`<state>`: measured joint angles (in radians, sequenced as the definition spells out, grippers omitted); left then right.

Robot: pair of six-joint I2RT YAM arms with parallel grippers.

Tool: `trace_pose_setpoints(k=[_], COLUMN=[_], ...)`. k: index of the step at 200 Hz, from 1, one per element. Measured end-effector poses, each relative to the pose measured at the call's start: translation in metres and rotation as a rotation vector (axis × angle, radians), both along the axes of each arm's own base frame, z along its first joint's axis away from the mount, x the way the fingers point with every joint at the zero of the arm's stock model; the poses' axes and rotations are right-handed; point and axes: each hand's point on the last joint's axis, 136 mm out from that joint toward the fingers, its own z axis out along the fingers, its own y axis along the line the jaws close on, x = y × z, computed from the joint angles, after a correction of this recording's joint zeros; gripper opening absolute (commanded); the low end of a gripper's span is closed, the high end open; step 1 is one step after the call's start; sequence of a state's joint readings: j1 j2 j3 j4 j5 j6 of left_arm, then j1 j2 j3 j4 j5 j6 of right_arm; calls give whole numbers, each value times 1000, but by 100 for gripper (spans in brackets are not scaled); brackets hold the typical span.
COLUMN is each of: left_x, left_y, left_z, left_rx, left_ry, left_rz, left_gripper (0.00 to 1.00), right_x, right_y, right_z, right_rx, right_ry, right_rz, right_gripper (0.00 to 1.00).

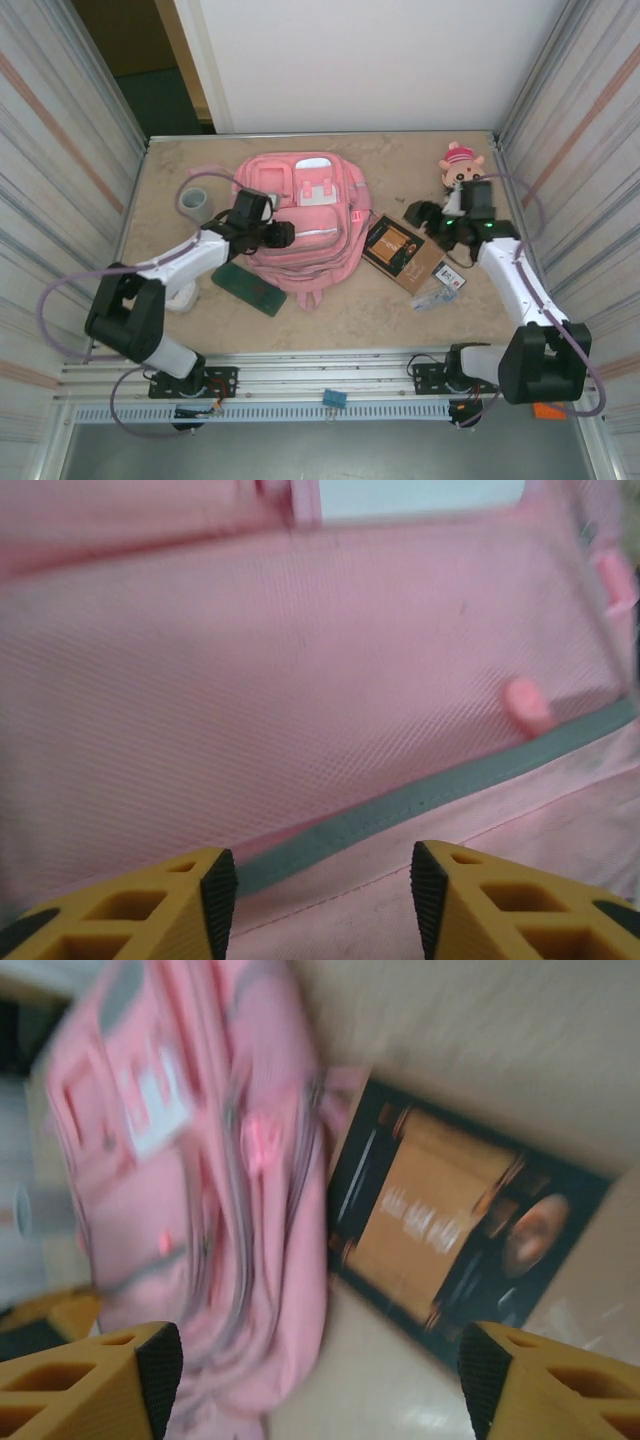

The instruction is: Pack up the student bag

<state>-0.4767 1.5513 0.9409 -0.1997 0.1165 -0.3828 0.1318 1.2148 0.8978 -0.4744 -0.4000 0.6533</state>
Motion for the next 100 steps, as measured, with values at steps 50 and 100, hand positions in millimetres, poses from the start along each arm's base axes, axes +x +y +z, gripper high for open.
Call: trace_pose_setpoints(k=[50,100], left_x=[-5,-23], left_y=[-2,9], left_z=[-30,-38], left_rx=[13,7], left_ry=[90,88], left_rz=[3,21], left_gripper=[40,40], right_x=[-23,-17], right_y=[107,149], right_z=[-34,-109], right_rx=[15,-11], right_ry=[69,248], right_rz=[163,148], right_gripper=[66,51])
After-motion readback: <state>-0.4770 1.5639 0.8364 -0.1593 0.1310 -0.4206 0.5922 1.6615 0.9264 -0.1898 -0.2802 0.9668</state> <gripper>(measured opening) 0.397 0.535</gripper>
